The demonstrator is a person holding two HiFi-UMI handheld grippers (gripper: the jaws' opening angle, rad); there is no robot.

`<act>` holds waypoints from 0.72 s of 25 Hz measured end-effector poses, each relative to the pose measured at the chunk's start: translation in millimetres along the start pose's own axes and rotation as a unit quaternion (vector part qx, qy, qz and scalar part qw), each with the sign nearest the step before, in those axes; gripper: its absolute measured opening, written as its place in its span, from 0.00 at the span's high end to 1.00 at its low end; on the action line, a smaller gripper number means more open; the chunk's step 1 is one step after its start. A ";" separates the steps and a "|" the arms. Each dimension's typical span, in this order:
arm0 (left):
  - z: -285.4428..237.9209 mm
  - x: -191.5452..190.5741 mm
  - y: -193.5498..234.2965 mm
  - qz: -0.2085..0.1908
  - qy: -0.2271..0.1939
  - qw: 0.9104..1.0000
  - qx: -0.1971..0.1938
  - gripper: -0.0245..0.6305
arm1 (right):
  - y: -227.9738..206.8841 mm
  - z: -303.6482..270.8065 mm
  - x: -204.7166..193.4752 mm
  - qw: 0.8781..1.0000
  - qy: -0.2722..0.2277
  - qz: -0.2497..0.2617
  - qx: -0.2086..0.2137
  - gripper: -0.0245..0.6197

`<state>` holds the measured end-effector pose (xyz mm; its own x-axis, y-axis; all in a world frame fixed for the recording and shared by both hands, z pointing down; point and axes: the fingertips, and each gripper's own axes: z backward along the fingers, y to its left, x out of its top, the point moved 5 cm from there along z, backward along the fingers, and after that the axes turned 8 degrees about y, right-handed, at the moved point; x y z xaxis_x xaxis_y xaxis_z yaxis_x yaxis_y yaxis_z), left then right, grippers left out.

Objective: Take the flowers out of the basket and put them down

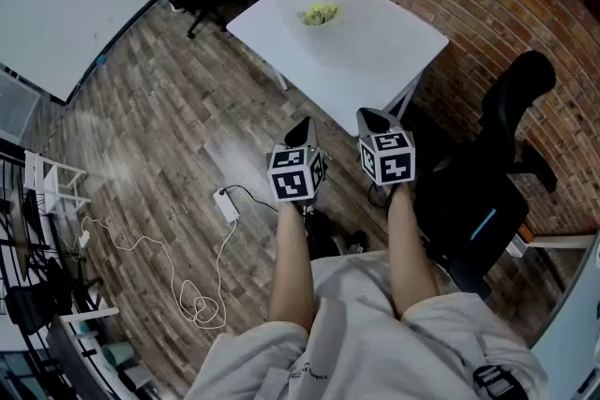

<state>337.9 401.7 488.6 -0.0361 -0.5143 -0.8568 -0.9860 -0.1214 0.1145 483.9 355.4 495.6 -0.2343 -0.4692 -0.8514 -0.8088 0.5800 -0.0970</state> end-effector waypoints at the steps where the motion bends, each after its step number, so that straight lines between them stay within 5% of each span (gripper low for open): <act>1: -1.2 0.2 -0.9 0.000 0.000 1.000 0.000 0.93 | -1.1 -0.9 -0.1 1.000 0.000 0.000 0.000 0.95; 18: -6.2 -2.2 13.8 0.019 -0.009 1.000 -0.001 0.93 | 4.7 -22.2 -1.4 1.000 0.011 0.010 -0.003 0.94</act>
<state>325.3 395.9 495.1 -0.0773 -0.5038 -0.8604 -0.9833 -0.1039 0.1492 468.4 343.9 507.8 -0.2631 -0.4718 -0.8415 -0.8070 0.5857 -0.0761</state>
